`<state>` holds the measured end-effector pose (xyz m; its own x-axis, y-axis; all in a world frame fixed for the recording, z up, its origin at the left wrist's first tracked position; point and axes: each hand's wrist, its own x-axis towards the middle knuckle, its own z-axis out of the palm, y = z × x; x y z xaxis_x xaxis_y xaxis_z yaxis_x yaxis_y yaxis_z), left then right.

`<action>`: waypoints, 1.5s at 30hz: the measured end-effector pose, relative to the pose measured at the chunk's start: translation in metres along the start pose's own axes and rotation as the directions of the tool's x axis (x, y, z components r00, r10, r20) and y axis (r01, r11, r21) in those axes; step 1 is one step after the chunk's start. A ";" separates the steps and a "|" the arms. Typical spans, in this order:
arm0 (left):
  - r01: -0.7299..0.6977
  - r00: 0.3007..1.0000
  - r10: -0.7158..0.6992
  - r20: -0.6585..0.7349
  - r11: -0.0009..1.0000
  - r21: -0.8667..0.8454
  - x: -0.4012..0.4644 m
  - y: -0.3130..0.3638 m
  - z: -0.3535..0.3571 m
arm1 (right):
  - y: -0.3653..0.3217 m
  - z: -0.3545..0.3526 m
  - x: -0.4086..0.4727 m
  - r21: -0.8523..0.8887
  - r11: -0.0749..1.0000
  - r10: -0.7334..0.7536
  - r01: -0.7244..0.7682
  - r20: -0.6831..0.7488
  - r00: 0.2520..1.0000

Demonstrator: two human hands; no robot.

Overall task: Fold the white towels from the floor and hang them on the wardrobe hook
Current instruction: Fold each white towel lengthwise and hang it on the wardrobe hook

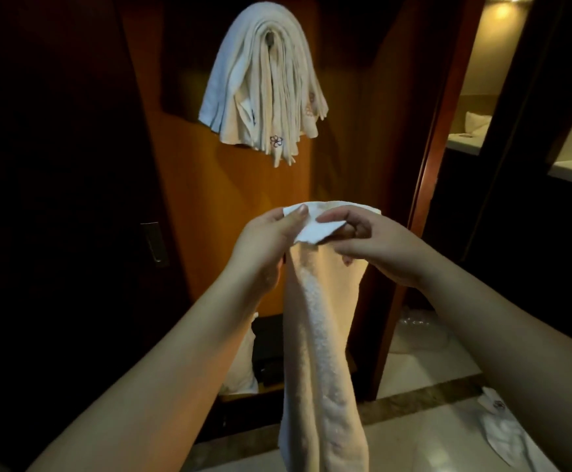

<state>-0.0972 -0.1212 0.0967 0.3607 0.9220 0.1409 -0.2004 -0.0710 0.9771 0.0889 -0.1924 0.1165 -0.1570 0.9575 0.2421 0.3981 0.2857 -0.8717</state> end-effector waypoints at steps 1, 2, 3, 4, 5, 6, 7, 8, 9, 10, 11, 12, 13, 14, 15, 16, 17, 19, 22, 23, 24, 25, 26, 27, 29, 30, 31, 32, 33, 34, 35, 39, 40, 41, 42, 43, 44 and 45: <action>-0.029 1.000 0.029 0.012 0.999 0.029 -0.003 0.002 -0.002 | -0.002 0.004 0.001 -0.093 0.995 -0.025 0.023 -0.022 0.999; -0.048 0.999 0.047 0.021 0.997 0.052 -0.006 0.005 -0.005 | -0.005 0.008 0.002 -0.165 0.985 -0.058 0.046 -0.067 0.996; -0.061 0.998 0.059 0.034 0.996 0.069 -0.008 0.008 -0.006 | -0.007 0.012 0.003 -0.207 0.975 -0.101 0.075 -0.119 0.988; -0.073 0.996 0.069 0.050 0.994 0.086 -0.010 0.011 -0.008 | -0.009 0.016 0.004 -0.223 0.969 -0.143 0.103 -0.171 0.975; -0.084 0.995 0.077 0.069 0.991 0.103 -0.012 0.013 -0.009 | -0.011 0.019 0.005 -0.224 0.966 -0.175 0.125 -0.219 0.960; -0.092 0.993 0.083 0.087 0.989 0.116 -0.015 0.015 -0.009 | -0.012 0.023 0.006 -0.225 0.964 -0.199 0.141 -0.261 0.945; -0.101 0.991 0.088 0.103 0.987 0.124 -0.016 0.017 -0.009 | -0.014 0.026 0.008 -0.229 0.961 -0.222 0.156 -0.297 0.929; -0.110 0.988 0.095 0.118 0.986 0.129 -0.018 0.019 -0.010 | -0.016 0.029 0.008 -0.233 0.957 -0.243 0.172 -0.323 0.915; -0.118 0.986 0.101 0.132 0.985 0.129 -0.020 0.021 -0.012 | -0.017 0.032 0.010 -0.237 0.953 -0.261 0.187 -0.338 0.904; -0.122 0.984 0.104 0.144 0.985 0.124 -0.022 0.023 -0.014 | -0.018 0.035 0.011 -0.241 0.951 -0.271 0.194 -0.347 0.898; -0.124 0.982 0.105 0.156 0.986 0.116 -0.023 0.025 -0.016 | -0.019 0.037 0.012 -0.248 0.949 -0.276 0.194 -0.355 0.893; -0.124 0.980 0.105 0.167 0.986 0.108 -0.024 0.027 -0.019 | -0.020 0.038 0.013 -0.261 0.946 -0.279 0.191 -0.362 0.890; -0.125 0.979 0.107 0.171 0.987 0.103 -0.025 0.028 -0.020 | -0.021 0.039 0.014 -0.277 0.943 -0.280 0.184 -0.365 0.888; -0.128 0.979 0.109 0.170 0.986 0.104 -0.026 0.030 -0.022 | -0.022 0.041 0.015 -0.288 0.941 -0.278 0.177 -0.365 0.888; -0.135 0.979 0.115 0.167 0.985 0.112 -0.027 0.030 -0.023 | -0.023 0.042 0.015 -0.289 0.942 -0.271 0.168 -0.363 0.892; -0.142 0.978 0.119 0.169 0.981 0.131 -0.028 0.031 -0.023 | -0.024 0.043 0.016 -0.282 0.946 -0.257 0.158 -0.361 0.896; -0.152 0.976 0.122 0.179 0.975 0.165 -0.029 0.031 -0.024 | -0.025 0.044 0.017 -0.271 0.951 -0.241 0.146 -0.360 0.901; -0.178 0.971 0.130 0.201 0.952 0.247 -0.030 0.030 -0.024 | -0.027 0.045 0.018 -0.261 0.958 -0.209 0.117 -0.359 0.910; -0.200 0.971 0.150 0.184 0.935 0.292 -0.027 0.029 -0.027 | -0.028 0.045 0.023 -0.293 0.953 -0.172 0.074 -0.326 0.929; -0.203 0.972 0.153 0.179 0.929 0.309 -0.026 0.027 -0.029 | -0.029 0.044 0.024 -0.308 0.950 -0.153 0.056 -0.297 0.942; -0.206 0.972 0.152 0.180 0.921 0.330 -0.025 0.025 -0.032 | -0.029 0.042 0.025 -0.317 0.948 -0.119 0.033 -0.255 0.960; -0.205 0.972 0.149 0.182 0.915 0.346 -0.025 0.023 -0.035 | -0.029 0.039 0.025 -0.315 0.949 -0.069 0.003 -0.198 0.978; -0.200 0.973 0.144 0.178 0.913 0.354 -0.025 0.021 -0.038 | -0.027 0.035 0.025 -0.325 0.945 -0.009 -0.032 -0.126 0.992; -0.193 0.975 0.139 0.171 0.915 0.354 -0.025 0.019 -0.042 | -0.022 0.029 0.024 -0.361 0.929 0.058 -0.075 -0.056 0.997; -0.177 0.980 0.131 0.153 0.922 0.344 -0.025 0.018 -0.051 | -0.008 0.018 0.024 -0.490 0.853 0.208 -0.181 -0.001 0.978; -0.172 0.981 0.131 0.141 0.925 0.340 -0.024 0.019 -0.056 | 0.001 0.012 0.024 -0.533 0.812 0.270 -0.238 -0.017 0.963; -0.171 0.983 0.136 0.126 0.926 0.336 -0.024 0.020 -0.061 | 0.008 0.005 0.024 -0.556 0.782 0.313 -0.282 -0.041 0.949; -0.171 0.984 0.143 0.108 0.926 0.336 -0.024 0.021 -0.066 | 0.015 -0.001 0.023 -0.572 0.759 0.335 -0.310 -0.065 0.940; -0.170 0.985 0.147 0.090 0.925 0.341 -0.024 0.021 -0.070 | 0.019 -0.006 0.022 -0.588 0.741 0.344 -0.324 -0.083 0.935; -0.164 0.986 0.147 0.077 0.922 0.351 -0.024 0.020 -0.074 | 0.022 -0.010 0.021 -0.606 0.724 0.343 -0.328 -0.096 0.934; -0.157 0.987 0.143 0.067 0.919 0.360 -0.025 0.019 -0.077 | 0.024 -0.011 0.020 -0.627 0.709 0.334 -0.323 -0.106 0.937; -0.132 0.990 0.139 -0.003 0.943 0.305 -0.027 0.014 -0.086 | 0.020 -0.010 0.021 -0.679 0.694 0.191 -0.241 -0.148 0.970; -0.130 0.989 0.143 -0.026 0.948 0.292 -0.028 0.014 -0.089 | 0.017 -0.010 0.020 -0.657 0.725 0.152 -0.206 -0.138 0.979; -0.133 0.988 0.151 -0.043 0.950 0.284 -0.028 0.014 -0.092 | 0.013 -0.010 0.019 -0.625 0.763 0.113 -0.167 -0.125 0.986; -0.139 0.985 0.162 -0.056 0.949 0.283 -0.029 0.014 -0.095 | 0.011 -0.009 0.017 -0.587 0.799 0.074 -0.129 -0.117 0.990; -0.148 0.983 0.174 -0.065 0.945 0.293 -0.030 0.014 -0.098 | 0.009 -0.009 0.015 -0.546 0.832 0.036 -0.096 -0.119 0.992; -0.156 0.980 0.187 -0.070 0.936 0.314 -0.032 0.014 -0.100 | 0.009 -0.008 0.012 -0.503 0.862 -0.001 -0.067 -0.133 0.991; -0.165 0.977 0.200 -0.071 0.926 0.339 -0.034 0.013 -0.101 | 0.010 -0.006 0.010 -0.467 0.883 -0.035 -0.042 -0.155 0.987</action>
<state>-0.2043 -0.1146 0.0888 0.2474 0.9139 0.3219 0.0633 -0.3467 0.9358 0.0969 -0.1796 0.1128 -0.0286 0.9414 0.3360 0.7800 0.2312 -0.5815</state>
